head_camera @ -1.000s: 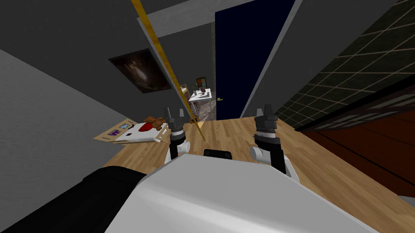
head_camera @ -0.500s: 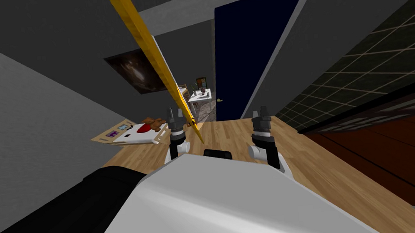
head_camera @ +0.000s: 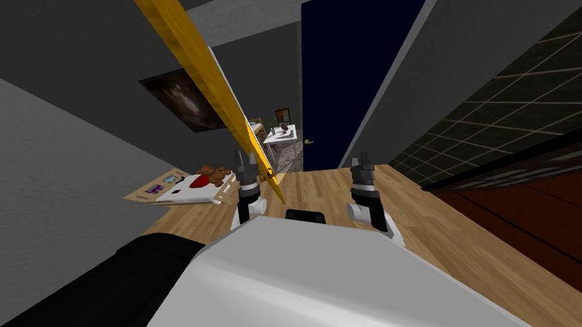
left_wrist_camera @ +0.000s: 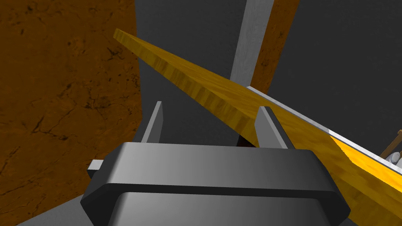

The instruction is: Pull the door open

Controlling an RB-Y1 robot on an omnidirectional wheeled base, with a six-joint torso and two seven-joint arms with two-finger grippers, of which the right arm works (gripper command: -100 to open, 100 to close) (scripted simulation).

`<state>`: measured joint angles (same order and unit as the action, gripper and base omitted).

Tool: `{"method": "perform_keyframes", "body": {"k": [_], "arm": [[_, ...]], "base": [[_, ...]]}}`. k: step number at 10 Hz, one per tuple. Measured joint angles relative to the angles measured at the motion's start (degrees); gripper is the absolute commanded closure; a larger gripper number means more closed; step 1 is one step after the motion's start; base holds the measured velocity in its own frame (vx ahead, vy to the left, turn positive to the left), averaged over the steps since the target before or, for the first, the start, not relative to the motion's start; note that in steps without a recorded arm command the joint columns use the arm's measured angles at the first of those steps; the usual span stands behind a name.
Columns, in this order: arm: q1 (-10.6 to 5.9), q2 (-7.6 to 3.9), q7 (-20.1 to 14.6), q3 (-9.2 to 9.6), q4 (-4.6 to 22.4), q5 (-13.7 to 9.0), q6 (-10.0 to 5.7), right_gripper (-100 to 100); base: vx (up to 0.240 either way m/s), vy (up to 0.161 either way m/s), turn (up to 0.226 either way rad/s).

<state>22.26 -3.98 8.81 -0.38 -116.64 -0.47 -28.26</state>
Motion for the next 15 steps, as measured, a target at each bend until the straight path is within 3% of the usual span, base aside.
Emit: {"method": "perform_keyframes", "body": {"k": [9,15], "arm": [[-4.73,-0.75,1.1,-0.62,11.7,-2.5,-2.73,-100],[-8.37,-1.34,1.6,-1.37,21.2,-4.6,-5.09,-100]], "base": [[0.097,-0.022,0.021],[0.099,-0.024,0.03]]}}
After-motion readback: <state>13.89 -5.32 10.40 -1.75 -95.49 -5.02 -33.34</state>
